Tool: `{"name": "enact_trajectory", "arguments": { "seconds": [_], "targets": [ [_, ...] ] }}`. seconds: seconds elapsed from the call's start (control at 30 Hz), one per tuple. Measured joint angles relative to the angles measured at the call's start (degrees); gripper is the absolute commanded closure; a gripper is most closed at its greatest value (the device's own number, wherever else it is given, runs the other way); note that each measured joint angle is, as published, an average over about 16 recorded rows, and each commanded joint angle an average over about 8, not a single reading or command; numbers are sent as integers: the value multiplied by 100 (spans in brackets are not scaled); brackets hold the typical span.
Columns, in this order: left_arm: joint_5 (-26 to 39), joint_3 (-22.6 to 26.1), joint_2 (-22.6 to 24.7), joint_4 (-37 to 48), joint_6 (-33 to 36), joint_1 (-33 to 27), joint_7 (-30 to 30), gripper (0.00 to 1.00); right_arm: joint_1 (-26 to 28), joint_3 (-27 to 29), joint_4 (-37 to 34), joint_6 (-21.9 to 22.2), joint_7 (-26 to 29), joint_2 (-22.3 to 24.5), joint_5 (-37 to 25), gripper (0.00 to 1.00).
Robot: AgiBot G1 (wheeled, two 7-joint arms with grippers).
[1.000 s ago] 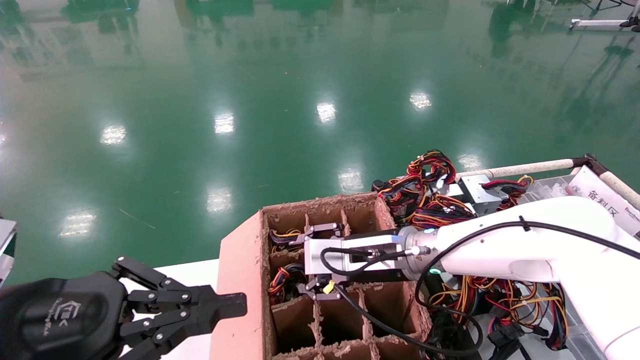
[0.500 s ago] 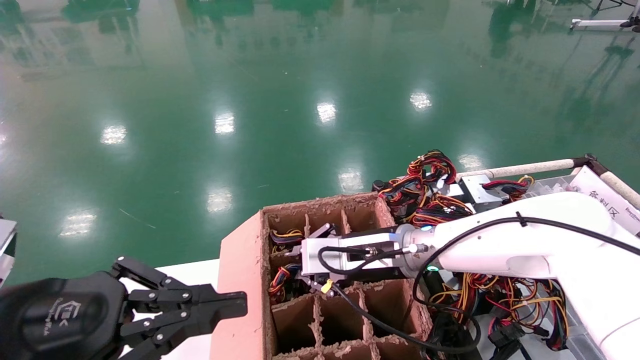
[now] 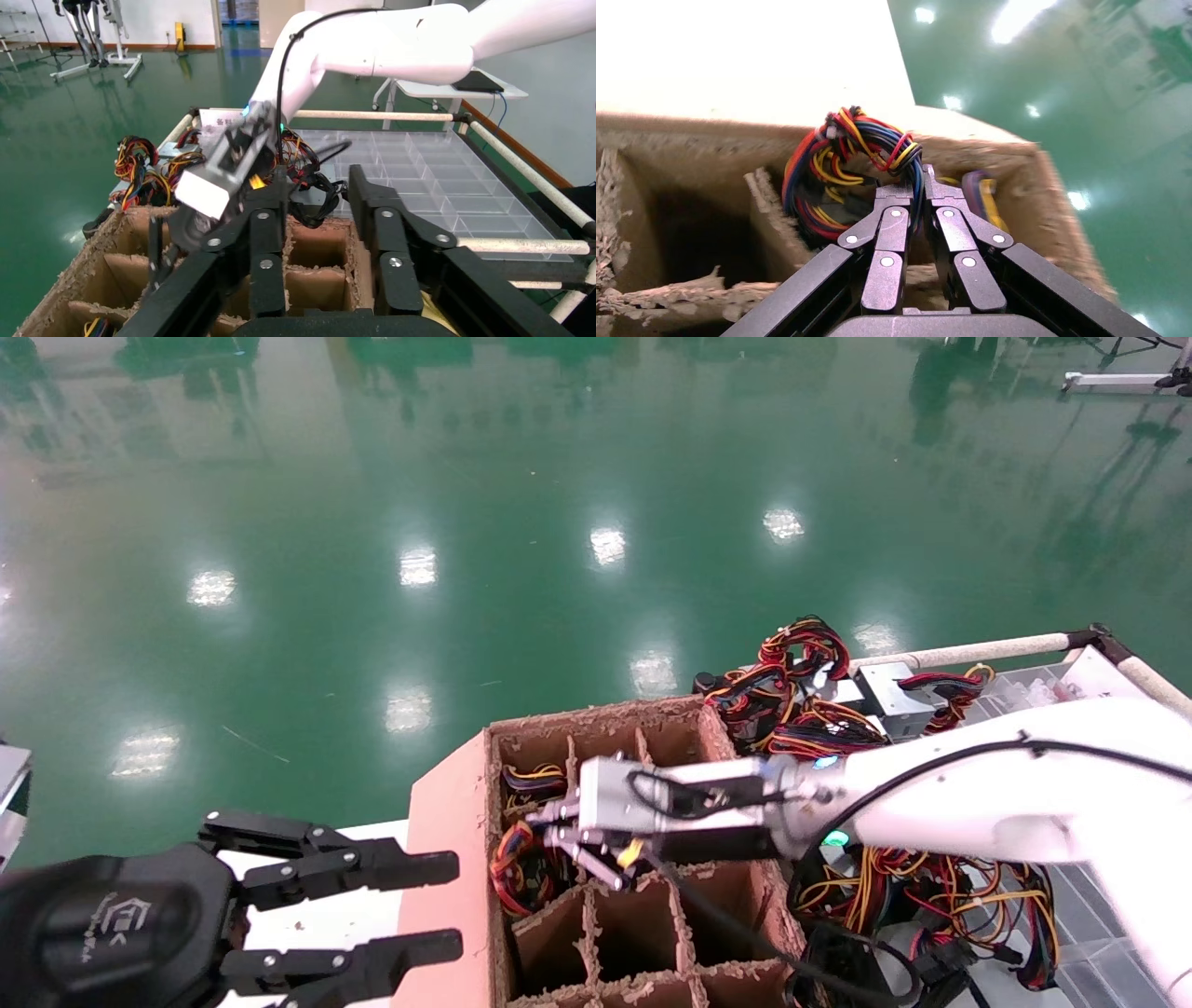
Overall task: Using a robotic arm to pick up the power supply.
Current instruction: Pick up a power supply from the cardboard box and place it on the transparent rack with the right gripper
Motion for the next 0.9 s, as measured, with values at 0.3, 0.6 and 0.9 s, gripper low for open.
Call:
{"name": "enact_trajectory", "arguments": {
  "seconds": [0.3, 0.6, 0.9],
  "targets": [
    [0, 0, 0, 0, 0, 0, 0, 0, 197, 407, 480, -358, 514, 578, 593, 100],
    [-1, 1, 0, 0, 0, 0, 0, 0, 424, 1003, 1126, -568, 1105, 1472, 1302, 100],
    [-1, 1, 0, 0, 0, 0, 1, 0, 985, 1488, 1014, -815, 1193, 2456, 1630, 100]
  ]
}}
